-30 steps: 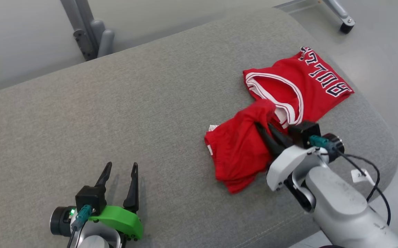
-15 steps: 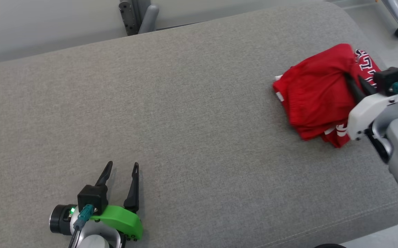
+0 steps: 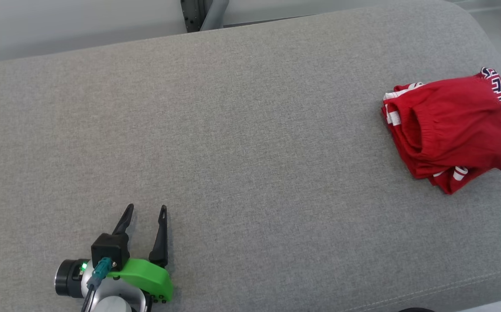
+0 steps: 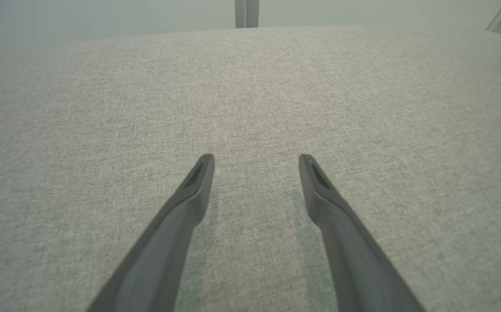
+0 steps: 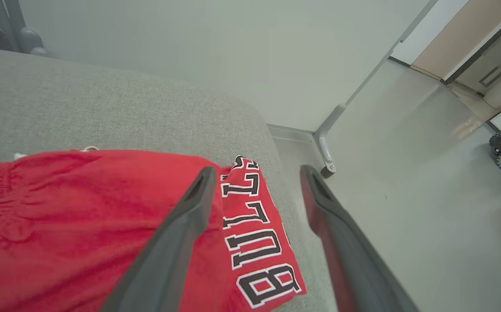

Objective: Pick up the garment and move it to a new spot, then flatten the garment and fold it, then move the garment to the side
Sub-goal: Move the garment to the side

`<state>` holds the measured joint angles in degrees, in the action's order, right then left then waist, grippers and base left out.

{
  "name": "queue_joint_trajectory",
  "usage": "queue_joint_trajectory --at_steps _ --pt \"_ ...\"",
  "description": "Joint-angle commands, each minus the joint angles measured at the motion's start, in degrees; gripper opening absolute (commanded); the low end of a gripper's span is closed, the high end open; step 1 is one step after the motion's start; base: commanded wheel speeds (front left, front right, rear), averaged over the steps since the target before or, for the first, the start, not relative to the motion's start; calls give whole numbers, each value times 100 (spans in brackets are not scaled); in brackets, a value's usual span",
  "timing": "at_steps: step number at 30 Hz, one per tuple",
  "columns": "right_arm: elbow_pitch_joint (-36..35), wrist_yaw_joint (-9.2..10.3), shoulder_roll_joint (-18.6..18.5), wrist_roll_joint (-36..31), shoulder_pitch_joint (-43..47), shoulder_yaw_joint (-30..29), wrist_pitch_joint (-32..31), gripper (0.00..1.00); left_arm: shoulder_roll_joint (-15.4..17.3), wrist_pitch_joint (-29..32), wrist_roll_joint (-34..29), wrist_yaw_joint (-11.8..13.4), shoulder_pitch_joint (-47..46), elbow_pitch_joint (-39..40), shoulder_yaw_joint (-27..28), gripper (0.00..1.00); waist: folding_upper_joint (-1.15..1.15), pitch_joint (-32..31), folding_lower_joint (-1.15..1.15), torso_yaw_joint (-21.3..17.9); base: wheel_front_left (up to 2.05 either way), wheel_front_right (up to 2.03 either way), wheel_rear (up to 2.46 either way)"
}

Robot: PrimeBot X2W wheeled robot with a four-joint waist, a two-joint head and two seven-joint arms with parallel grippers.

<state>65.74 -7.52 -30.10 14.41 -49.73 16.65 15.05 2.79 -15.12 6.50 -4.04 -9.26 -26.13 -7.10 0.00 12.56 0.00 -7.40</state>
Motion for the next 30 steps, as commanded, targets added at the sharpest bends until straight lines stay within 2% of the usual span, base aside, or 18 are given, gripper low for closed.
queue_joint_trajectory --at_steps 1,6,10,11,12,18,27,30 --pt "-150 8 46 -199 55 -226 14 100 25 4 -6 41 -2 -13 50 100 0 -40 0 -22 0 0 0" --pt "-1147 8 588 -886 623 -1295 13 100 26 4 9 123 74 -41 138 100 0 -204 0 -90 0 0 0" --pt "-1969 8 1255 -1131 1152 -1684 13 100 27 4 27 166 134 -40 222 100 0 -351 0 -121 0 0 0" --pt "-2300 8 1548 -1149 1374 -1639 13 100 26 4 -10 201 176 -59 244 100 0 -414 0 -133 0 0 0" --pt "-2453 8 1675 -1106 1474 -1604 14 100 26 4 -8 209 184 -60 247 100 0 -445 0 -134 0 0 0" --pt "-3011 8 2240 -826 2094 -1204 13 100 27 4 92 271 303 -43 285 100 0 -641 0 -88 0 0 0" --pt "-3260 8 2536 -653 2816 -913 14 100 27 4 127 341 499 -83 329 100 0 -899 0 98 0 0 0" --pt "-3331 8 2598 -621 3057 -993 14 100 27 4 167 362 580 -75 348 100 0 -1000 0 173 0 0 0"
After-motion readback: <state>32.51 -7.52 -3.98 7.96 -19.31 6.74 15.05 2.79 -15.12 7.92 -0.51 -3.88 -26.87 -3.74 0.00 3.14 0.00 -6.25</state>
